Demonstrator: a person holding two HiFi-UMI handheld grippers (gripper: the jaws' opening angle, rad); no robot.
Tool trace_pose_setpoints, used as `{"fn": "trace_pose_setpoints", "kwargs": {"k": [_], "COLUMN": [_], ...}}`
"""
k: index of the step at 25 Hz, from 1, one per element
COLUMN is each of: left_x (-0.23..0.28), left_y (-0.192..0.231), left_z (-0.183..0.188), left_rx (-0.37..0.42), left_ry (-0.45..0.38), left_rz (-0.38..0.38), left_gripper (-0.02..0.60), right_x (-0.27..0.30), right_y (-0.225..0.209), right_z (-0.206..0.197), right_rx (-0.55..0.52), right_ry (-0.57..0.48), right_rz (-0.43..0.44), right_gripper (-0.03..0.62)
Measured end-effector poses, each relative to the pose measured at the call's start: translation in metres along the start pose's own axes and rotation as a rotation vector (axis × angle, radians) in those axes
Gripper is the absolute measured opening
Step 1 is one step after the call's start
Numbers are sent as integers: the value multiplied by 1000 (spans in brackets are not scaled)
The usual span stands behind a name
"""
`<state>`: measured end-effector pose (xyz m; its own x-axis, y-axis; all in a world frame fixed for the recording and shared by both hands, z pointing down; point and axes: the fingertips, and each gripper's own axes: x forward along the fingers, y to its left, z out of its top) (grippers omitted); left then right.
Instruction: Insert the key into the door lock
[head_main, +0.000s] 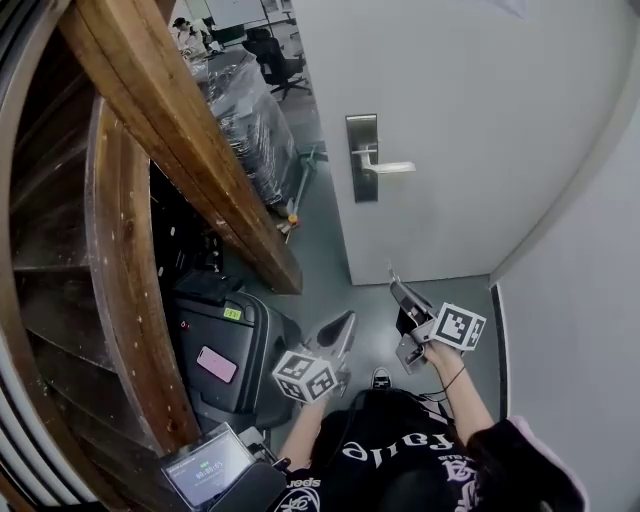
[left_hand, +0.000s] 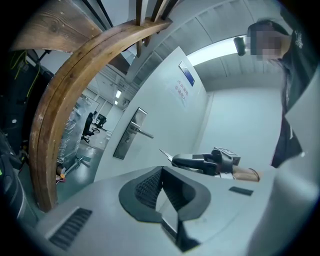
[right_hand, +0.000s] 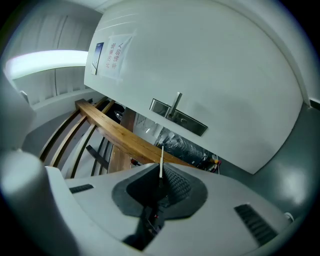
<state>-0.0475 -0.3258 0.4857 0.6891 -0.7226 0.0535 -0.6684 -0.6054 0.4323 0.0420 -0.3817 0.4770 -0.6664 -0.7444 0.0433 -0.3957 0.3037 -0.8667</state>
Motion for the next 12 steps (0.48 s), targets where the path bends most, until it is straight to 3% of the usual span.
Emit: {"fn": "trace_pose_setpoints", "kwargs": {"k": [5,12], "left_x": [31,51], "left_y": [28,63], "left_z": [9,23], "left_rx": [-11,-21], "left_ry": [-1,7], "left_rz": [45,77], "left_gripper": [5,5], "right_x": [60,131], "right_y": [-18,-51], "right_z": [51,92], "right_rx": [-7,92], "right_ry": [-13,-63], "right_rz": [24,1], "right_gripper": [37,37]}}
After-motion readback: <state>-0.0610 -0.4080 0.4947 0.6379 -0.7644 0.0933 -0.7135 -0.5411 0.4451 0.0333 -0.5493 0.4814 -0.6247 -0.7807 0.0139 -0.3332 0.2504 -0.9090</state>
